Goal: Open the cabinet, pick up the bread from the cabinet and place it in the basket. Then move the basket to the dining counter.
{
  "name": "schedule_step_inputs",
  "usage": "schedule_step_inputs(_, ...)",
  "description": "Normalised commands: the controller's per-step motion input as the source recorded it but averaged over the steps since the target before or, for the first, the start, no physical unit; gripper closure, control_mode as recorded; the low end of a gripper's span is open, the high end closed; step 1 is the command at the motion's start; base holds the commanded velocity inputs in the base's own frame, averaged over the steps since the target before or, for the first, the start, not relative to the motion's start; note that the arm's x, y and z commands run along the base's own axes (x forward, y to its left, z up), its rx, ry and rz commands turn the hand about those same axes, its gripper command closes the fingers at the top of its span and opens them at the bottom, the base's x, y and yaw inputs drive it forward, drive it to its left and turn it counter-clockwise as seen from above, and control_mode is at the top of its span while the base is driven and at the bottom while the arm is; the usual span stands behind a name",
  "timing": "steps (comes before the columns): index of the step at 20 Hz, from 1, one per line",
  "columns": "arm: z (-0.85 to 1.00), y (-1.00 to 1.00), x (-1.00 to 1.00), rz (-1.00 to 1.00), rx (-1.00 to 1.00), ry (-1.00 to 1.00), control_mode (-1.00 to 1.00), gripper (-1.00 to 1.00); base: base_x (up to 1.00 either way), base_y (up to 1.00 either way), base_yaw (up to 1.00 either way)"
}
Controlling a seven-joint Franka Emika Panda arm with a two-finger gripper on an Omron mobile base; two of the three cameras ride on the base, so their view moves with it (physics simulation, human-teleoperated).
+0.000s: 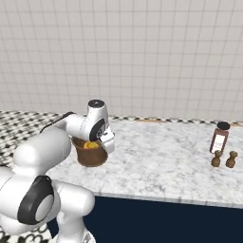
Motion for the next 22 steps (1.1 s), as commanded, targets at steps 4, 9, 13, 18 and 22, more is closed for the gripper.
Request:
schedule_step_inputs(4, 0.92, -0.12, -0.64, 0.00, 0.07, -0.20, -1.00, -1.00, 0.00, 0.00, 0.00)
schedule_step_inputs(9, 0.98, -0.44, -0.97, 0.00, 0.18, -0.34, -1.00, -1.00, 0.00, 0.00, 0.00)
schedule_step_inputs(13, 0.54, -0.64, -0.71, 0.00, 0.19, -0.24, -1.00, -1.00, 0.00, 0.00, 0.00)
schedule_step_inputs(18, 0.09, -0.48, -0.39, 0.00, 0.12, -0.10, -1.00, -1.00, 0.00, 0.00, 0.00)
schedule_step_inputs(22, 0.00, -0.04, -0.01, 0.00, 0.00, 0.00, -1.00, -1.00, 0.00, 0.00, 0.00)
